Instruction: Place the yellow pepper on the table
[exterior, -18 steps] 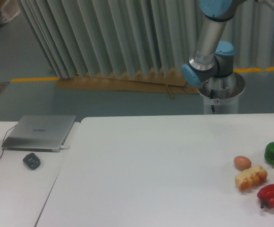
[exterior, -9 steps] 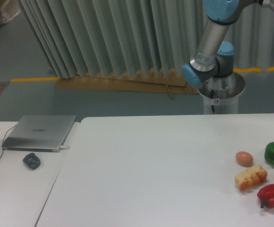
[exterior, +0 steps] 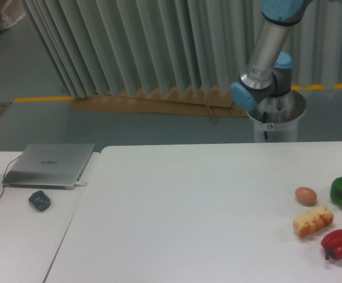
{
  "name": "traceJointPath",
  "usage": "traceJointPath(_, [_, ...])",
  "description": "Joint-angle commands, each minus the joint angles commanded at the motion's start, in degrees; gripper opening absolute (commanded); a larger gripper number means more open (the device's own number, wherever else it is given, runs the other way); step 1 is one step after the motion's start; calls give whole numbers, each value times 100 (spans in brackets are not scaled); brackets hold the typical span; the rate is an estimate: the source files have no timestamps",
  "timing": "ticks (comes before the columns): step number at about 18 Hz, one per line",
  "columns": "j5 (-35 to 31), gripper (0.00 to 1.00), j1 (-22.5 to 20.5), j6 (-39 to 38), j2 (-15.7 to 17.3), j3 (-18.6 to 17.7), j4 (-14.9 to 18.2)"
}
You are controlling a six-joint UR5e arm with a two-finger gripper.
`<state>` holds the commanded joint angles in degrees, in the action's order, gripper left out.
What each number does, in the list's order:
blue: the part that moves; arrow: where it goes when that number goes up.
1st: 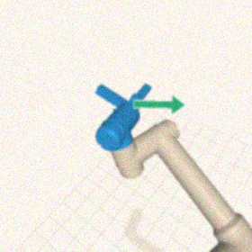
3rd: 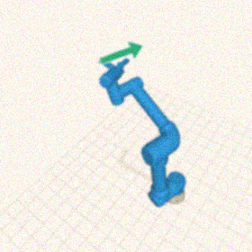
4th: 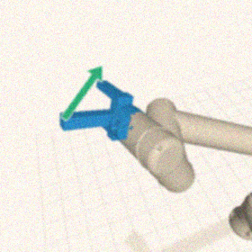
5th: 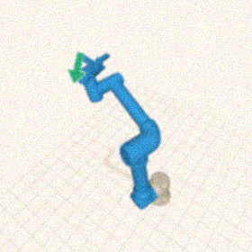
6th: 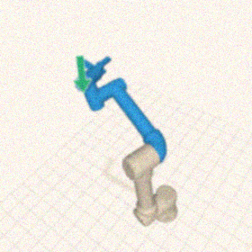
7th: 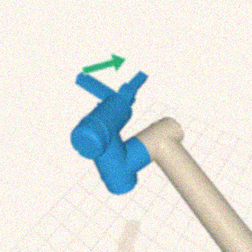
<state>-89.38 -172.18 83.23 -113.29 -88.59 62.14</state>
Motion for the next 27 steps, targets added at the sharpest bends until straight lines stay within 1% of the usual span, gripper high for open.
traceJointPath(6, [0, 100, 9, 0, -70, -53, 0])
traceJointPath(9, [0, 100, 18, 18, -44, -184, -9])
traceJointPath(11, [-18, 100, 105, -35, -9, -281, -9])
traceJointPath(13, [-9, 100, 80, 0, -18, -360, -18])
traceJointPath(17, [-9, 100, -17, 61, -70, -290, -18])
traceJointPath(19, [0, 100, -122, 315, -97, -272, -18])
traceJointPath(21, [-9, 100, -123, 369, -114, -272, -18])
traceJointPath(22, [-18, 98, -114, 361, -123, -272, -18])
traceJointPath(24, [-26, 56, -96, 343, -141, -272, -9])
traceJointPath(25, [-26, 43, -88, 308, -132, -272, -9])
traceJointPath(27, [-131, 39, -88, 360, -106, -255, 17])
